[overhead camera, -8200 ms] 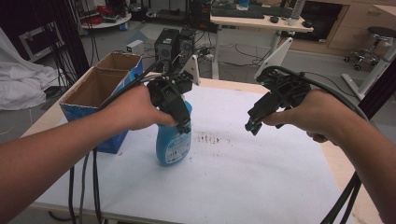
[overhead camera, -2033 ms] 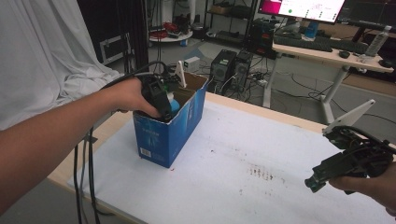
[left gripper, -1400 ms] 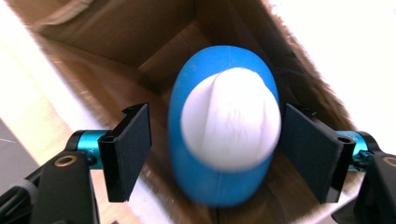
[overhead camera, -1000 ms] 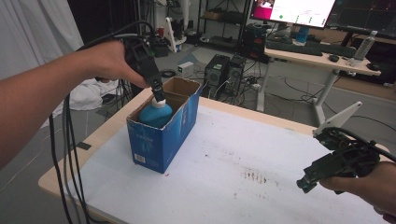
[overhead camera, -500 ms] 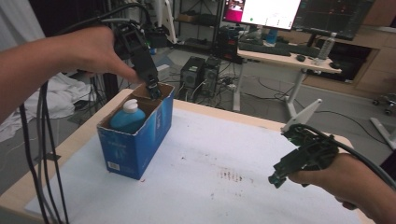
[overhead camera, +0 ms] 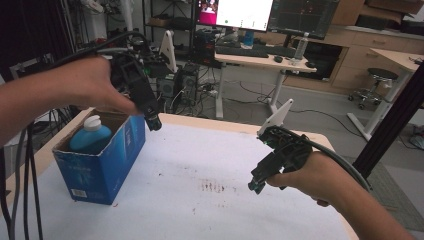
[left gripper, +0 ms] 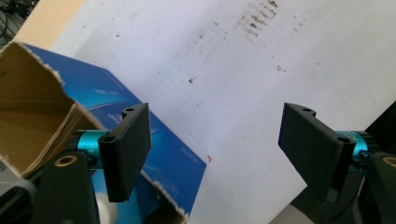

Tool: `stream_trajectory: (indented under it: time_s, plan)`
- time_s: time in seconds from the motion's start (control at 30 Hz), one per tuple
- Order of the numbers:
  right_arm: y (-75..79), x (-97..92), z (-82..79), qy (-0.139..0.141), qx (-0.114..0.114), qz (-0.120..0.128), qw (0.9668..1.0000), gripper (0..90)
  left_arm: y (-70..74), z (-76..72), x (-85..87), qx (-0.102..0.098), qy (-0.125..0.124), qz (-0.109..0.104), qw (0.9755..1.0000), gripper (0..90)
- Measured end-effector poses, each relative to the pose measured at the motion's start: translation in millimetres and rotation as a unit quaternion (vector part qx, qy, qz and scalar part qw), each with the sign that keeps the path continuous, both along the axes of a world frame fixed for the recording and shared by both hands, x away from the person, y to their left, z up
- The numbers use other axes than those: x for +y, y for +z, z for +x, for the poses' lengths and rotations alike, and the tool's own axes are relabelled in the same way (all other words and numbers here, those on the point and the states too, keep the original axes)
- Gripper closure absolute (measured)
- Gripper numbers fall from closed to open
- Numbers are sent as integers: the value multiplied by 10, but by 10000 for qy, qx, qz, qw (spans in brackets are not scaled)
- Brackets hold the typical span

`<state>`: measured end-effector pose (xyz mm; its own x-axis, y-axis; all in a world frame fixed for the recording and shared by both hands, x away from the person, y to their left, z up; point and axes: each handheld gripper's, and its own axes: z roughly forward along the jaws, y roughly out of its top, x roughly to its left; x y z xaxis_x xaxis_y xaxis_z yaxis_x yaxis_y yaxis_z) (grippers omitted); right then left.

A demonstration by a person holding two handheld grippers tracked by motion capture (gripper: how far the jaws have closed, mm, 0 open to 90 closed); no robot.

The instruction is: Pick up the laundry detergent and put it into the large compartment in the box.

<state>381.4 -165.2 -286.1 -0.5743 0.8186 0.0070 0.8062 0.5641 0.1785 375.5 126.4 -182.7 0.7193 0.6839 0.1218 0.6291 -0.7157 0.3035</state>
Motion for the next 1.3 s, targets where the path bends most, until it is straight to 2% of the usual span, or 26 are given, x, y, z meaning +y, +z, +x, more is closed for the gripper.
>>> stream_trajectory:
  time_s: [0.13,0.23,0.43,0.63,0.83,1.3]
  plan:
    - [20,-20,-2,-44,-39,1,10000,48,-151,32,-103,-12,-38,-4,10000,257]
    - [23,-24,-2,-41,-61,16,10000,47,-301,47,-189,118,-107,-43,9999,257]
    - [16,-14,-1,-46,-83,-2,10000,47,-546,69,-315,166,-69,-23,9998,257]
    - [18,-32,3,-76,-88,-7,9999,47,-717,74,-397,272,-89,15,9996,257]
    - [4,-61,7,-135,-71,4,9999,47,-798,85,-451,276,-82,37,9996,257]
    - [-4,-107,4,-177,-73,14,9998,47,-817,89,-516,314,-116,-13,9994,256]
